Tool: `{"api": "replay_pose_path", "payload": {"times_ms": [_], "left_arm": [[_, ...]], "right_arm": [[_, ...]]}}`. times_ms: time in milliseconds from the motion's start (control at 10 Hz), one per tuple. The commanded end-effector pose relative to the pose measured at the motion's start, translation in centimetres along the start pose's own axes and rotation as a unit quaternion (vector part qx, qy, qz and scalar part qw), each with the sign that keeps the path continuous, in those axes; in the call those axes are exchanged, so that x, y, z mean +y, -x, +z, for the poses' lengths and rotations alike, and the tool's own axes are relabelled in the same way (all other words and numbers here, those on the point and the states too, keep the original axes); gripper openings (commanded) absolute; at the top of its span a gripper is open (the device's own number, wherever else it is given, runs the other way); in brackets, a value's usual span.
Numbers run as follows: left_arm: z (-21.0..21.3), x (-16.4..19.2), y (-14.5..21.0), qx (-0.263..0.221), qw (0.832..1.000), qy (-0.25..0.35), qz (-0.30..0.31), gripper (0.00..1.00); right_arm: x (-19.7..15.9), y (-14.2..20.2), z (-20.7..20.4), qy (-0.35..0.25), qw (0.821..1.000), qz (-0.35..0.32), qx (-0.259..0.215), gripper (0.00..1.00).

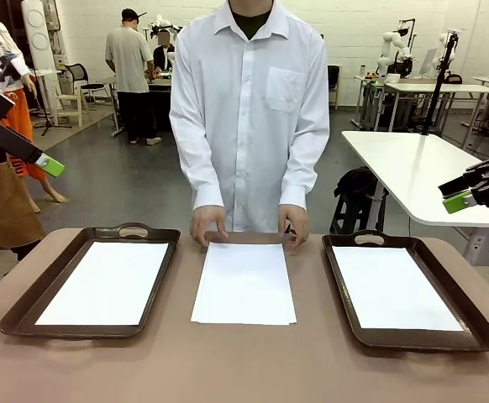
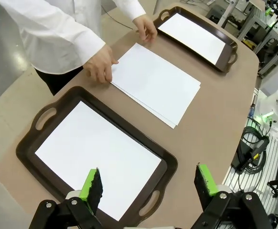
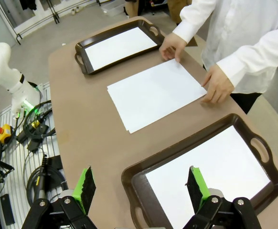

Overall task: Sort the A4 documents.
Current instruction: Receive the A4 Paper.

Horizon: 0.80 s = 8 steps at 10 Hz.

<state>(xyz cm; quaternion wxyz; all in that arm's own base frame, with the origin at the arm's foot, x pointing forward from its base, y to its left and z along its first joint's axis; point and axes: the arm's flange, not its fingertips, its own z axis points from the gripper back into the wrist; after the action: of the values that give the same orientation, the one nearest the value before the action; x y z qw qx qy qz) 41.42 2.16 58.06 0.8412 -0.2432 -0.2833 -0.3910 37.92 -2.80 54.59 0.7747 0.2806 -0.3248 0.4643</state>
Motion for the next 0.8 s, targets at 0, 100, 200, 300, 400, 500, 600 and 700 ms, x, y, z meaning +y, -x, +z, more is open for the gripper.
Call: {"api": "replay_pose_path", "payload": {"times_ms": [0, 100, 200, 300, 400, 500, 600, 700], "left_arm": [[-0.09, -0.08, 0.00, 0.001, 1.000, 0.002, -0.001, 1.00], [-0.09, -0.08, 0.00, 0.001, 1.000, 0.002, -0.001, 1.00], [-0.09, -0.08, 0.00, 0.001, 1.000, 0.002, -0.001, 1.00], [-0.09, -0.08, 0.00, 0.001, 1.000, 0.002, -0.001, 1.00], [-0.09, -0.08, 0.00, 0.001, 1.000, 0.002, -0.001, 1.00], [-0.09, -0.08, 0.00, 0.001, 1.000, 0.002, -0.001, 1.00], [-0.09, -0.08, 0.00, 0.001, 1.000, 0.002, -0.001, 1.00], [-0.09, -0.08, 0.00, 0.001, 1.000, 0.002, -0.001, 1.00]], "right_arm": [[-0.02, 0.08, -0.12, -0.001, 1.000, -0.001, 0.002, 1.00], [-0.02, 0.08, -0.12, -0.001, 1.000, -0.001, 0.002, 1.00], [-0.02, 0.08, -0.12, -0.001, 1.000, -0.001, 0.002, 1.00], [-0.02, 0.08, -0.12, -0.001, 1.000, -0.001, 0.002, 1.00], [-0.02, 0.08, -0.12, -0.001, 1.000, -0.001, 0.002, 1.00], [-0.02, 0.08, -0.12, -0.001, 1.000, -0.001, 0.002, 1.00], [-0.02, 0.08, -0.12, -0.001, 1.000, -0.001, 0.002, 1.00], [-0.02, 0.08, -0.12, -0.001, 1.000, -0.001, 0.002, 1.00]]}}
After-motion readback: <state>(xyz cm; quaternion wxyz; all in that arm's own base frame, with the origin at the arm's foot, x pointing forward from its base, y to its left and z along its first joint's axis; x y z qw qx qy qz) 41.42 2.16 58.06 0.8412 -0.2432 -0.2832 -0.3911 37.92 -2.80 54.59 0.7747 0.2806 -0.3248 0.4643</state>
